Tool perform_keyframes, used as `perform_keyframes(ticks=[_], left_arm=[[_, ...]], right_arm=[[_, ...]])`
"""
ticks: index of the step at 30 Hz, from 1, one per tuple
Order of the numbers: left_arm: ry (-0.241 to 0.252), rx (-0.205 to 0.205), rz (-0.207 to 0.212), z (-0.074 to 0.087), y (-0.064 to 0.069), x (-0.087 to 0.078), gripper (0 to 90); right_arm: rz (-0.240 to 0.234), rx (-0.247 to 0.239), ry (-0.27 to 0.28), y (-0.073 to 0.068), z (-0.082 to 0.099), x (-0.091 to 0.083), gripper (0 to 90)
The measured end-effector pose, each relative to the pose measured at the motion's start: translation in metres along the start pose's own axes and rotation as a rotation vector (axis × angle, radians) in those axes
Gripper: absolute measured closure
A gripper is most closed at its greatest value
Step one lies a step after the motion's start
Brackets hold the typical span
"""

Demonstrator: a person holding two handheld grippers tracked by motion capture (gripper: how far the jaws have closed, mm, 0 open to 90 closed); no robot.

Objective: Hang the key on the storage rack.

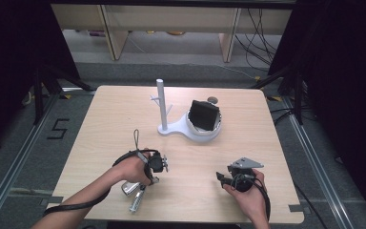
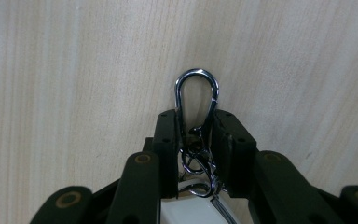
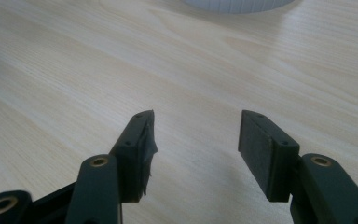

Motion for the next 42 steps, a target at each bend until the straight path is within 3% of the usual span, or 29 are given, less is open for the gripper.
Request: perform_keyframes(ticks=[4,7,10,11,18,20,22,26,28,31,33,36,37,38,40,41,42], left_arm=[[0.009,-0.001,-0.002,0.001,0.000,0.000,72.8],[0.067,-0.051,0.023,0.008,0.001,0.000,73.6],[0.088,-0.045,0.009,0.010,0.001,-0.001,73.8],[0.090,-0.046,0.008,0.010,0.001,0.000,73.8],[0.133,-0.045,0.009,0.016,0.000,-0.001,74.1],[0.156,-0.053,-0.001,0.019,0.001,0.000,74.1],[0.177,-0.061,-0.010,0.022,0.003,0.000,74.1],[0.263,-0.089,-0.061,0.031,0.007,-0.006,74.1],[0.317,-0.131,-0.085,0.036,0.008,-0.009,74.1],[0.373,-0.154,-0.127,0.044,0.009,-0.015,74.1],[0.444,-0.214,-0.169,0.047,0.012,-0.017,74.1],[0.489,-0.236,-0.193,0.057,0.011,-0.021,74.1],[0.524,-0.265,-0.197,0.060,0.012,-0.021,74.1],[0.543,-0.272,-0.202,0.064,0.012,-0.022,74.0],[0.612,-0.322,-0.221,0.069,0.014,-0.022,74.1],[0.651,-0.342,-0.231,0.071,0.016,-0.022,74.1],[0.673,-0.361,-0.243,0.073,0.016,-0.023,74.1]], right_arm=[[0.005,0.003,-0.001,0.000,0.000,0.000,46.8],[0.018,0.012,-0.015,0.000,0.000,-0.003,46.8],[0.021,0.015,-0.013,0.000,0.000,-0.003,46.8],[0.017,-0.010,-0.005,0.002,0.000,-0.001,46.8],[0.010,0.009,-0.015,-0.001,-0.001,-0.002,46.8],[0.012,-0.021,-0.004,0.002,-0.001,-0.001,46.8],[0.016,0.004,-0.009,0.001,-0.001,-0.002,46.8],[0.021,0.010,-0.011,0.000,-0.001,-0.003,46.8],[0.022,-0.004,-0.008,0.001,-0.001,-0.003,46.8],[0.021,-0.002,-0.004,0.000,-0.001,-0.003,46.8],[0.023,-0.022,0.000,0.001,-0.001,-0.002,46.8],[0.025,-0.020,0.002,0.000,-0.001,-0.003,46.9],[0.018,0.006,-0.005,-0.002,-0.002,-0.003,46.9],[0.020,-0.007,0.004,-0.001,-0.002,-0.003,46.9],[0.024,0.023,-0.005,-0.003,-0.001,-0.004,47.0],[0.028,-0.007,0.013,-0.001,-0.002,-0.004,47.1],[0.028,-0.007,0.012,-0.001,-0.002,-0.004,47.1]])
Point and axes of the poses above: each handheld gripper's, and its own axes: x roughly forward along the jaws, z roughly out of its underside, y roughly to its right, the point moved 1 cm from there along x, roughly forward along the jaws, and after that the axes turned 11 degrees about x, right-handed, at the moved point
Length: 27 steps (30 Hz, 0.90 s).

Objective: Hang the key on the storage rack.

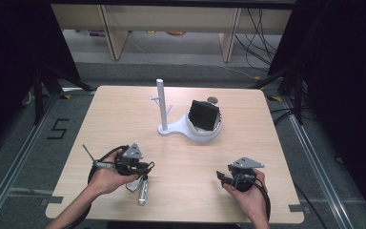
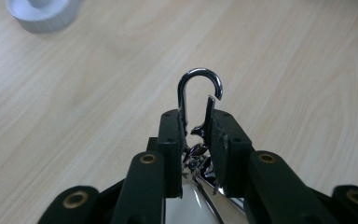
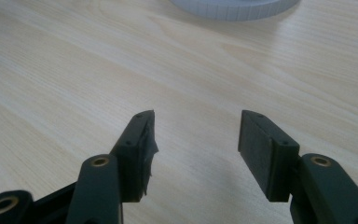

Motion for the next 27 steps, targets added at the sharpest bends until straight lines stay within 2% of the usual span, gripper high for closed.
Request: perform_keyframes(ticks=[1,2,3,7,10,12,16,20,21,22,23,27], left_arm=[[0.035,-0.019,-0.007,0.002,0.000,-0.003,74.1],[0.071,-0.040,-0.022,0.003,0.000,-0.006,74.1],[0.093,-0.049,-0.034,0.005,-0.001,-0.008,74.1],[0.200,-0.110,-0.091,0.009,0.002,-0.014,74.1],[0.256,-0.128,-0.126,0.012,0.003,-0.019,74.1],[0.279,-0.144,-0.155,0.013,0.004,-0.023,74.1],[0.350,-0.168,-0.201,0.014,0.005,-0.030,74.1],[0.398,-0.187,-0.229,0.015,0.005,-0.035,74.1],[0.413,-0.189,-0.232,0.016,0.004,-0.035,74.1],[0.413,-0.195,-0.247,0.016,0.004,-0.037,74.0],[0.426,-0.201,-0.249,0.017,0.003,-0.038,74.1],[0.447,-0.222,-0.278,0.018,0.000,-0.042,74.1]], right_arm=[[0.000,-0.002,0.004,0.000,0.000,0.000,47.2],[0.002,0.021,-0.005,-0.002,0.000,-0.001,47.1],[-0.003,0.003,0.005,0.000,-0.001,0.000,47.2],[-0.010,0.000,0.010,-0.001,-0.001,-0.001,47.2],[-0.005,0.001,0.011,0.000,0.000,0.000,47.2],[-0.001,-0.014,0.018,0.000,0.000,0.000,47.2],[0.000,0.010,0.011,-0.002,-0.001,-0.002,47.3],[-0.002,-0.021,0.039,0.000,-0.001,-0.002,47.6],[-0.008,0.008,0.034,-0.001,-0.002,-0.002,47.8],[0.006,-0.014,0.053,0.001,-0.002,-0.002,47.8],[-0.006,0.007,0.060,0.000,-0.002,-0.002,47.9],[-0.010,0.016,0.051,0.001,-0.002,-0.003,47.9]])
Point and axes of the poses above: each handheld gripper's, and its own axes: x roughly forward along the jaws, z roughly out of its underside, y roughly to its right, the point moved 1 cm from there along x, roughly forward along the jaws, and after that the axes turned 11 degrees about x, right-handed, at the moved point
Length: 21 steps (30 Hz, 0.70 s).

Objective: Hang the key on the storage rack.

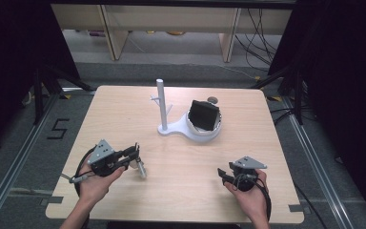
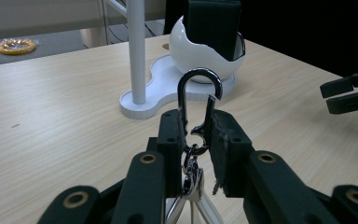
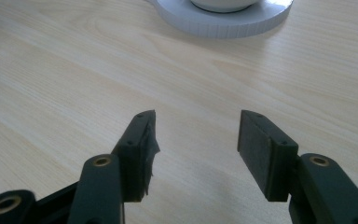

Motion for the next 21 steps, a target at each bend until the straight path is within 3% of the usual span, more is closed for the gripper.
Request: perform_keyframes(ticks=[3,5,8,10,17,21], left_arm=[[0.014,-0.011,-0.019,-0.001,-0.002,-0.002,74.1],[0.030,-0.018,-0.020,-0.001,-0.004,-0.001,74.1],[0.032,-0.016,-0.030,-0.003,-0.005,-0.003,74.1],[0.044,-0.018,-0.035,-0.004,-0.006,-0.004,74.1],[0.078,-0.035,-0.054,-0.005,-0.010,-0.008,74.1],[0.097,-0.039,-0.063,-0.007,-0.012,-0.009,74.1]], right_arm=[[0.010,-0.007,0.010,0.002,0.000,-0.001,47.8],[-0.017,0.007,-0.004,0.003,0.000,-0.001,47.8],[-0.008,0.011,0.010,0.003,0.000,-0.002,47.9],[0.015,-0.010,0.022,0.004,0.000,-0.004,47.9],[0.003,0.005,0.015,0.002,0.000,-0.005,47.8],[0.033,-0.009,0.035,0.001,0.001,-0.007,47.8]])
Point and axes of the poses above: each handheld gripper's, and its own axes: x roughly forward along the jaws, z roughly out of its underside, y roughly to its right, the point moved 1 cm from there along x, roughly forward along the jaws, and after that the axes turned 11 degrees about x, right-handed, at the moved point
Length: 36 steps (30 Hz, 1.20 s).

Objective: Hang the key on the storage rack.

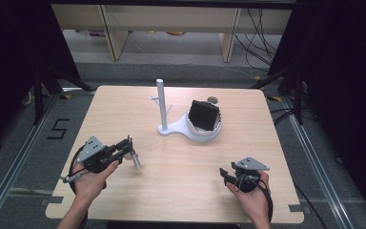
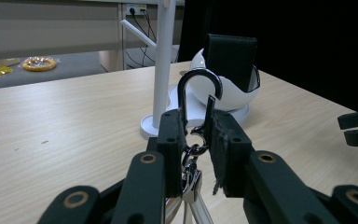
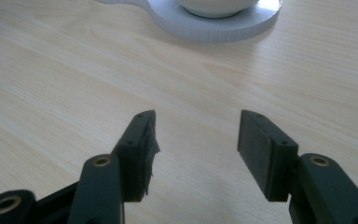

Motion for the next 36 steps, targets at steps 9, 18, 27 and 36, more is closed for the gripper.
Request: perform_keyframes(ticks=[9,18,27,36], left_arm=[[0.018,0.011,-0.010,-0.010,-0.002,0.001,74.1],[0.031,0.013,-0.006,-0.019,-0.006,0.010,74.1],[0.029,0.010,-0.006,-0.027,-0.013,0.020,74.1],[0.028,0.021,-0.010,-0.032,-0.016,0.029,74.1]], right_arm=[[-0.013,0.017,0.005,-0.002,-0.001,-0.004,47.7],[-0.014,0.020,0.003,-0.002,-0.001,-0.003,47.7],[-0.007,0.016,-0.002,-0.003,0.000,-0.003,47.7],[-0.011,0.015,0.008,-0.003,0.000,-0.001,47.6]])
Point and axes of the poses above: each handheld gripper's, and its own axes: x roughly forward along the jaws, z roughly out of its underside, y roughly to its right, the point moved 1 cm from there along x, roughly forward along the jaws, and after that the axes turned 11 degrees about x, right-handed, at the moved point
